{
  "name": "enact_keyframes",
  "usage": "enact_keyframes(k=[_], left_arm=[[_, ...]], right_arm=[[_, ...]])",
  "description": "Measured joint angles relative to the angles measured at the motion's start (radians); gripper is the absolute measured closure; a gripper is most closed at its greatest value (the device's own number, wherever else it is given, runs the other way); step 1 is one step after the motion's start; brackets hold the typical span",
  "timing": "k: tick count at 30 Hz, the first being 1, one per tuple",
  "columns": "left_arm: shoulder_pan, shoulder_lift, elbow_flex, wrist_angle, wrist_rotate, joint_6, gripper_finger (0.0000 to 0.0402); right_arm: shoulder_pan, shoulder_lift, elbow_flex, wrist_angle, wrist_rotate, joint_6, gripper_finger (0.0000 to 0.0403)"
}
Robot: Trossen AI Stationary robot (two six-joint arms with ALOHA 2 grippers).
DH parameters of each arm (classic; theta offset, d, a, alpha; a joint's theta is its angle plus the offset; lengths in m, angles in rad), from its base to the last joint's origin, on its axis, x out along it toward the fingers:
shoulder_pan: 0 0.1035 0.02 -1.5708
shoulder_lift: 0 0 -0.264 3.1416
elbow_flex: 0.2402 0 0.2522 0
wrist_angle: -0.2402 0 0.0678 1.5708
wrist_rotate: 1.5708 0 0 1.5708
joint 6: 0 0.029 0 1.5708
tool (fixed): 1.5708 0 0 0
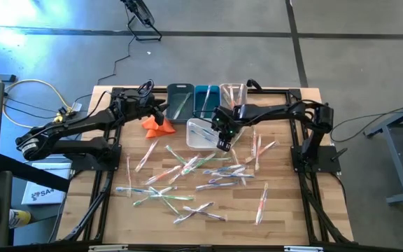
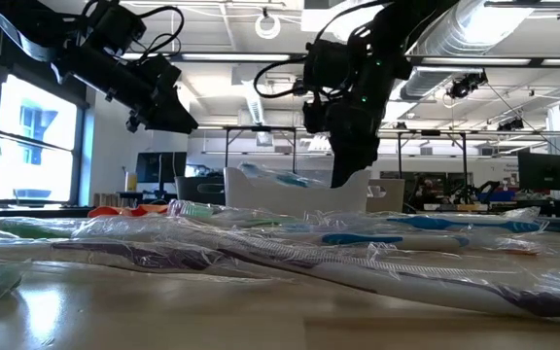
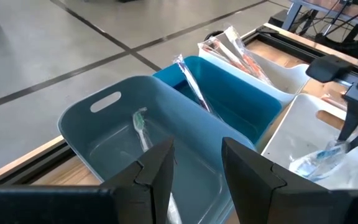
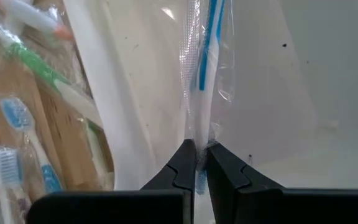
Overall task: Pick & Place Toothbrushes
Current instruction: Put the blue toothbrush into the white bin
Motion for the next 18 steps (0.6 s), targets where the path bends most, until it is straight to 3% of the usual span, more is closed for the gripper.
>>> enact_keyframes(k=[18], left_arm=[[0.000, 0.000, 0.000, 0.000, -0.002, 0.000, 0.0268]], right_arm=[[-0.001, 0.000, 0.000, -0.009, 0.000, 0.019, 0.0385]])
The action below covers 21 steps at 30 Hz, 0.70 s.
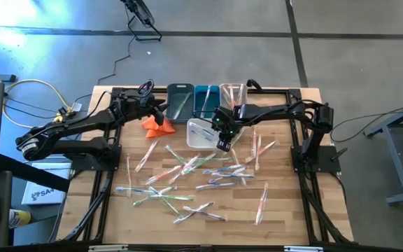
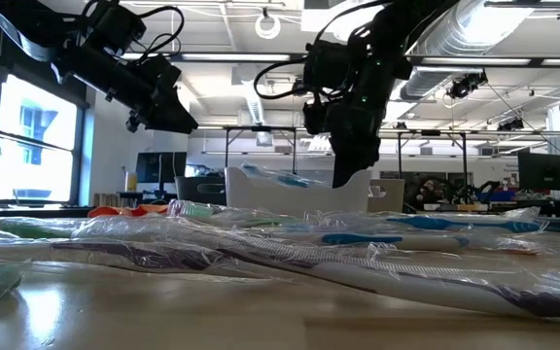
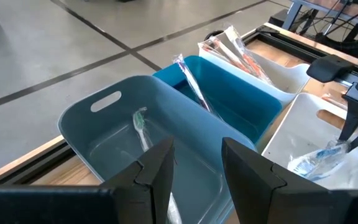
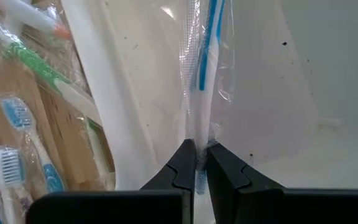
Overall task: Pick & Place Toothbrushes
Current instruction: Put the blue toothbrush into the white bin, then put the green toothbrush into the dark blue bin
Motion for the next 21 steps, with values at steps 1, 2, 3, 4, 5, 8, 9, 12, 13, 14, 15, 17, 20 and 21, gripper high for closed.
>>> enact_keyframes(k=[1, 2, 3, 4, 5, 8, 9, 12, 13, 14, 15, 17, 20, 21], left_arm=[[0.000, 0.000, 0.000, 0.000, 0.000, 0.000, 0.0268], [0.000, 0.000, 0.000, 0.000, 0.000, 0.000, 0.0268], [0.000, 0.000, 0.000, 0.000, 0.000, 0.000, 0.0268], [0.000, 0.000, 0.000, 0.000, 0.000, 0.000, 0.0268], [0.000, 0.000, 0.000, 0.000, 0.000, 0.000, 0.0268], [0.000, 0.000, 0.000, 0.000, 0.000, 0.000, 0.0268], [0.000, 0.000, 0.000, 0.000, 0.000, 0.000, 0.0268], [0.000, 0.000, 0.000, 0.000, 0.000, 0.000, 0.0268], [0.000, 0.000, 0.000, 0.000, 0.000, 0.000, 0.0268], [0.000, 0.000, 0.000, 0.000, 0.000, 0.000, 0.0268], [0.000, 0.000, 0.000, 0.000, 0.000, 0.000, 0.0268], [0.000, 0.000, 0.000, 0.000, 0.000, 0.000, 0.0268], [0.000, 0.000, 0.000, 0.000, 0.000, 0.000, 0.0268], [0.000, 0.000, 0.000, 0.000, 0.000, 0.000, 0.0268]], right_arm=[[0.000, 0.000, 0.000, 0.001, 0.006, -0.001, 0.0381], [0.000, 0.000, 0.000, 0.001, 0.020, -0.001, 0.0375], [0.000, 0.000, 0.000, 0.002, 0.039, -0.001, 0.0368], [0.000, 0.000, 0.000, 0.003, 0.056, -0.002, 0.0360], [0.003, 0.000, 0.000, 0.003, 0.072, -0.002, 0.0352], [0.003, 0.000, 0.000, 0.003, 0.088, -0.002, 0.0328], [0.003, 0.000, 0.000, 0.002, 0.084, -0.002, 0.0321], [0.003, 0.000, 0.000, 0.002, 0.061, -0.005, 0.0304], [0.003, 0.000, 0.000, 0.002, 0.058, -0.010, 0.0300], [0.003, 0.000, 0.000, 0.002, 0.049, -0.019, 0.0297], [0.003, 0.000, 0.000, 0.001, 0.036, -0.025, 0.0294], [0.003, 0.000, 0.003, -0.003, 0.010, -0.028, 0.0290], [0.003, 0.000, 0.025, -0.022, -0.011, -0.029, 0.0289], [0.003, -0.001, 0.034, -0.033, -0.012, -0.029, 0.0290]])
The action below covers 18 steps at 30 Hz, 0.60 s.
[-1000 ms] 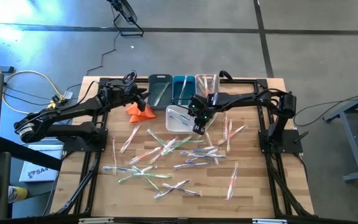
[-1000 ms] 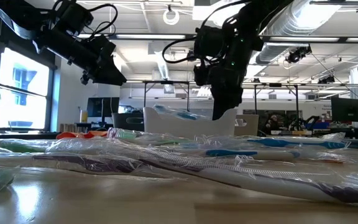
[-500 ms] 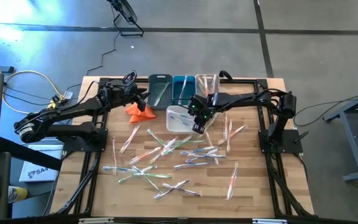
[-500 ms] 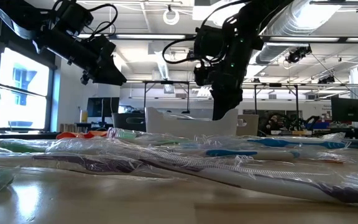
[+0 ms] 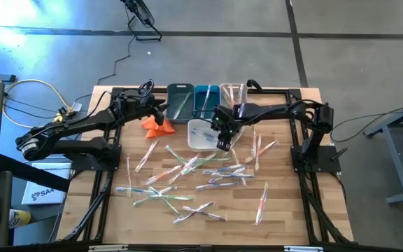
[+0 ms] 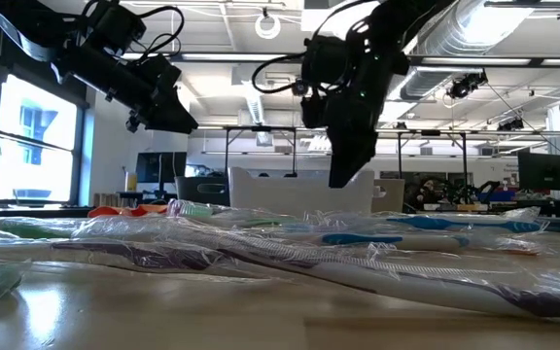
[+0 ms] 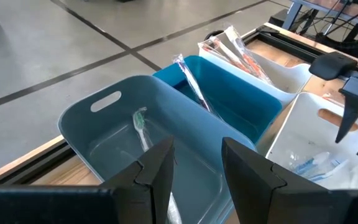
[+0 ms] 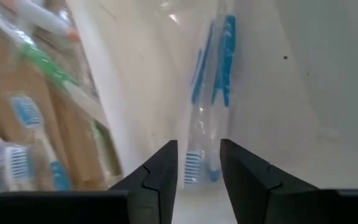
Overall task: Pick & Place Toothbrushes
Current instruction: Put the green toothbrush into the dark blue bin
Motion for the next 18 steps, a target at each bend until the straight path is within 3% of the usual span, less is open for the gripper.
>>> enact_keyframes(k=[7, 18], left_arm=[[0.000, 0.000, 0.000, 0.000, 0.000, 0.000, 0.0268], [0.000, 0.000, 0.000, 0.008, 0.000, 0.000, 0.0268]], right_arm=[[0.000, 0.000, 0.067, -0.086, -0.002, -0.033, 0.0313], [0.000, 0.000, 0.078, -0.122, 0.000, -0.045, 0.0396]])
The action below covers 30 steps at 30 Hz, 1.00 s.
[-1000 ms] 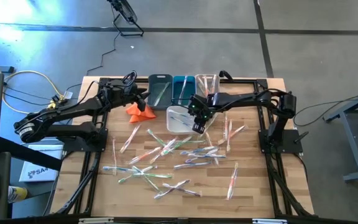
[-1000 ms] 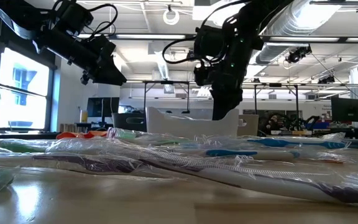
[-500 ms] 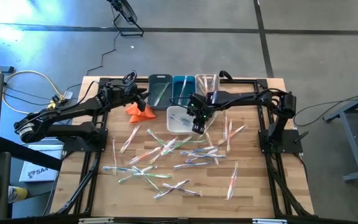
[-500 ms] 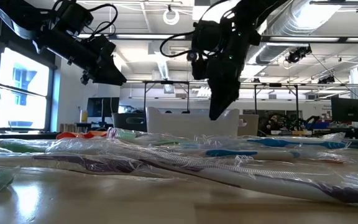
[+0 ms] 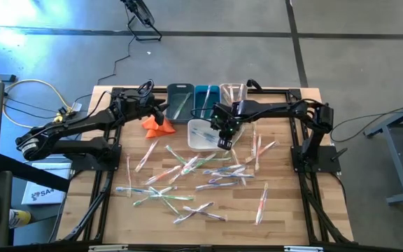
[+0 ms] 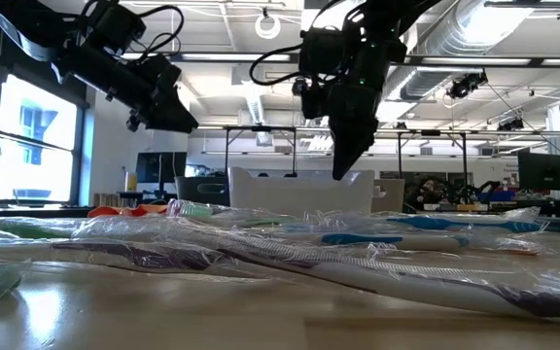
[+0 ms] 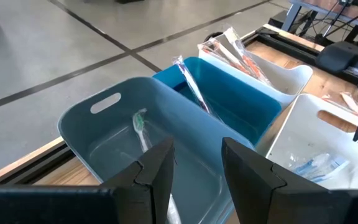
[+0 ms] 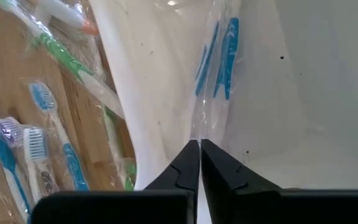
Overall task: Pick & Place Toothbrushes
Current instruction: Put the green toothbrush into the dark blue bin
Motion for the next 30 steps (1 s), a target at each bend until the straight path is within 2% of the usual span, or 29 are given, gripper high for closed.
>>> enact_keyframes(k=[16, 23, 30], left_arm=[[0.000, 0.000, 0.000, 0.000, 0.000, -0.003, 0.0268], [0.000, 0.000, 0.000, 0.000, 0.009, -0.003, 0.0268], [0.000, 0.000, 0.000, 0.000, 0.011, -0.003, 0.0268]], right_arm=[[0.000, 0.000, 0.000, 0.030, -0.002, 0.031, 0.0399], [0.000, 0.000, 0.000, 0.032, -0.058, 0.020, 0.0399], [0.016, -0.014, 0.000, 0.112, -0.007, 0.019, 0.0400]])
